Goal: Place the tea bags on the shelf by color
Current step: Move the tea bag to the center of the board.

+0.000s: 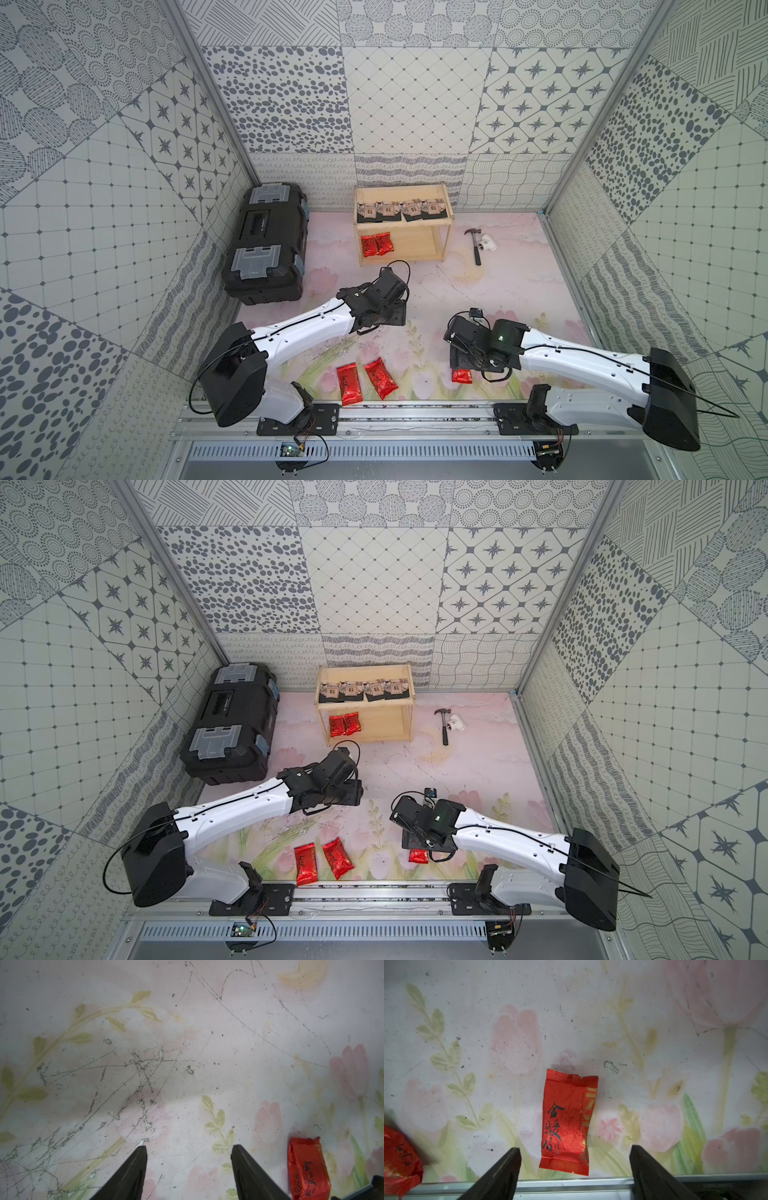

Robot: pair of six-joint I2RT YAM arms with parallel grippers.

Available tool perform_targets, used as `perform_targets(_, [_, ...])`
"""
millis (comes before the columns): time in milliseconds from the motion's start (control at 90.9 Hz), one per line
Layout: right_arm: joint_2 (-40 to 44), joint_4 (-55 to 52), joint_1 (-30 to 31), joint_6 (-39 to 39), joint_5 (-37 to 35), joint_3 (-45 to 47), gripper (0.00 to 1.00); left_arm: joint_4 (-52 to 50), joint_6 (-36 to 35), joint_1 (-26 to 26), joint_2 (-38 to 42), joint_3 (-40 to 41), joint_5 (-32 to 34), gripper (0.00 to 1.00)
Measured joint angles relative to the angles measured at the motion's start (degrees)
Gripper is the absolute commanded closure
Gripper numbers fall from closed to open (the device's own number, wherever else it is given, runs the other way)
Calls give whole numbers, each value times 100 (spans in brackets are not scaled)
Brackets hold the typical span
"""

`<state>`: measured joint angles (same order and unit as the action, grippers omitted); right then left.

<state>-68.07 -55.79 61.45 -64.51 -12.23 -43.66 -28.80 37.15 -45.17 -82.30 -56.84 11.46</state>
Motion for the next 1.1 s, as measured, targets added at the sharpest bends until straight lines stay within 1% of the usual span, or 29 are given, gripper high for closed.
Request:
perform_targets(121, [-179,291,55,-146,149,234,14,-83,-7,-17,50,4,306,30])
perform_targets(220, [-472,575,74,-179,214,332,19,-122,9,-20,72,24,522,32])
perform_targets(297, [-717,807,74,-160,221,339,25,-205,39,-20,72,35,638,33])
perform_targets(407, [-1001,1088,74,-160,219,339,33,-356,114,-17,85,42,785,27])
perform_targets(594, [-1119,1283,72,-68,201,337,47,-417,223,2,221,122,909,25])
perform_targets(660, [-1145,1298,72,-15,166,317,51,-446,240,26,260,151,929,25])
perform_targets(748, [-1294,1287,55,111,114,201,53,-492,275,66,291,162,929,25])
perform_targets(924, [-1744,1373,-50,704,39,-299,54,-518,315,179,365,195,881,25])
perform_targets(1012, [-1998,1550,-173,1283,68,-638,54,-509,319,297,398,223,776,25])
perform_targets(1100, [-2256,1956,-328,2063,184,-935,53,-485,319,450,433,282,623,24])
